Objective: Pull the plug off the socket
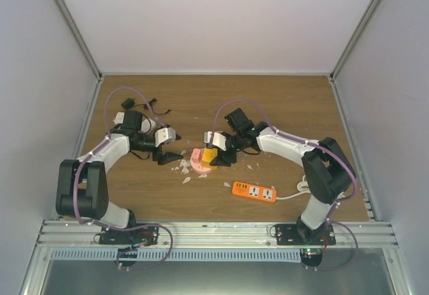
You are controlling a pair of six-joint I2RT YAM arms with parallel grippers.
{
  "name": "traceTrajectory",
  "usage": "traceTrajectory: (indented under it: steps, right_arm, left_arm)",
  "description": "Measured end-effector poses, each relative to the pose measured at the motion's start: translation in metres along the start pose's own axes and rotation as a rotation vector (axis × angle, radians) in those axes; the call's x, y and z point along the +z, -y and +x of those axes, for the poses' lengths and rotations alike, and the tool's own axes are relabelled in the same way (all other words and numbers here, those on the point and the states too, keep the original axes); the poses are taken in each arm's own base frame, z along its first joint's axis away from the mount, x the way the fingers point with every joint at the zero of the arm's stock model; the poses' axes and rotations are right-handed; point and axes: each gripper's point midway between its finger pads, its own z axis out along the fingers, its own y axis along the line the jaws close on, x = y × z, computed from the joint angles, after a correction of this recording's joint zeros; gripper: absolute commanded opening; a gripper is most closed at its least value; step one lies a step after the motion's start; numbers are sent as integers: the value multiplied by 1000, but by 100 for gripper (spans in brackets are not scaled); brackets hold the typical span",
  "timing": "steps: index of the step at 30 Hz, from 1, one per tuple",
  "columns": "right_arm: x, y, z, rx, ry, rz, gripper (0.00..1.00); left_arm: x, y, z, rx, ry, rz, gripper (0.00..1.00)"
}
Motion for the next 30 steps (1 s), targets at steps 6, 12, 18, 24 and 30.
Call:
traceTrajectory:
  steps: [6,12,18,24,30]
  right_arm:
    - [-1,-6,1,-43,2,-27,46]
    - [-5,-13,5,-72,-5,-34,46]
    - [-5,-14,5,-82,-3,-33,45]
    - [-5,-14,5,-84,7,-34,44]
    - [-5,-16,5,-84,15,-40,40]
  left_arm:
    - [18,17,13,18,-27,34,82]
    - [37,27,18,59,-63,58,79]
    - [55,29,20,86,-88,74,79]
    - [75,36,17,151,-120,91,72]
    - [82,35,24,160,-150,74,62]
